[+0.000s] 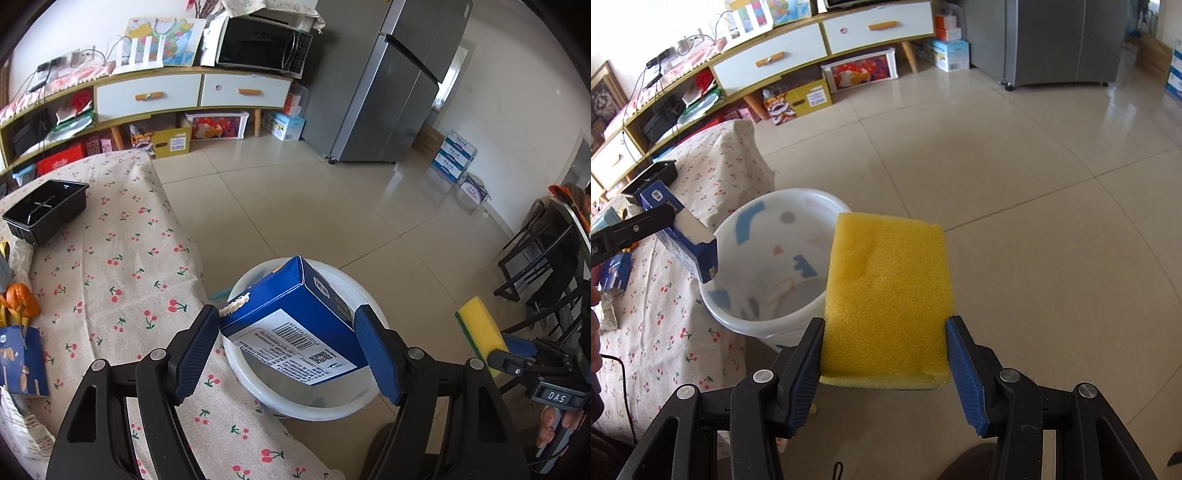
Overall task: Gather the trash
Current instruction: 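Carry the blue box over the white bucket and open the left gripper, then lower the yellow sponge into the bucket and open the right gripper, then grasp the white snack wrapper with the left gripper and lift it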
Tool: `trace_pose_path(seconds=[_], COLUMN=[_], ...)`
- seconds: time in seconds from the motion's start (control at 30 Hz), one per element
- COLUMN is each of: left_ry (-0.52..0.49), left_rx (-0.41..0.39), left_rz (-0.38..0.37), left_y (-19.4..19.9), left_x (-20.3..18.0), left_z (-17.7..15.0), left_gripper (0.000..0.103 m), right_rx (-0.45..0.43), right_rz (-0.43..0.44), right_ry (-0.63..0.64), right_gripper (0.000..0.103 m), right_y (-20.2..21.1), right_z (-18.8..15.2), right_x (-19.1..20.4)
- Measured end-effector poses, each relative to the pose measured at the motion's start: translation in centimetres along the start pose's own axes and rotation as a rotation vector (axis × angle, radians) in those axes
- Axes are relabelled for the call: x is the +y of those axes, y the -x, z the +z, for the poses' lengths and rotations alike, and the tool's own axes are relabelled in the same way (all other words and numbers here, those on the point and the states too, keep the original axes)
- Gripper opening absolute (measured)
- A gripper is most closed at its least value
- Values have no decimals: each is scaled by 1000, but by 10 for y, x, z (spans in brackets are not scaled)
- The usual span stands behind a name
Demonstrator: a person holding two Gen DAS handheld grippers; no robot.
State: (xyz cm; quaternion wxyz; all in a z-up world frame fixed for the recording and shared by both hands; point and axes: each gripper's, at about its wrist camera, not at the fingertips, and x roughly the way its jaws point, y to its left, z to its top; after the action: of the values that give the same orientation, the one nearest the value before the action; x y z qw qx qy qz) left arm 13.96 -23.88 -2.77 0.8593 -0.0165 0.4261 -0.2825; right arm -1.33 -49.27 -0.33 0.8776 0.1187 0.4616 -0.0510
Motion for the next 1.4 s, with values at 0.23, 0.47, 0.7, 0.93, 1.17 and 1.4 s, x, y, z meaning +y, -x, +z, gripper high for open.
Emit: trace_pose_path(seconds=[0.23, 0.47, 0.7, 0.93, 1.17, 1.4], left_ry=[-35, -29, 47, 95, 180, 259], left_rx=[-3, 12, 47, 53, 109, 186], left_rz=[51, 134, 217, 279, 324, 312], left_y=[-1, 29, 65, 108, 134, 131], left_x=[-1, 26, 74, 116, 168, 202], left_z=[1, -6, -17, -34, -55, -76], left_gripper=[94, 94, 95, 95, 95, 94], right_rx=[2, 18, 66, 94, 92, 87], right_rz=[9, 33, 47, 37, 40, 69], right_ry=[-14, 29, 75, 91, 55, 37], right_gripper=[57, 57, 57, 58, 86, 89], right_y=[-2, -12, -38, -61, -72, -66], right_z=[12, 25, 37, 45, 50, 52], right_x=[-3, 26, 65, 97, 109, 123])
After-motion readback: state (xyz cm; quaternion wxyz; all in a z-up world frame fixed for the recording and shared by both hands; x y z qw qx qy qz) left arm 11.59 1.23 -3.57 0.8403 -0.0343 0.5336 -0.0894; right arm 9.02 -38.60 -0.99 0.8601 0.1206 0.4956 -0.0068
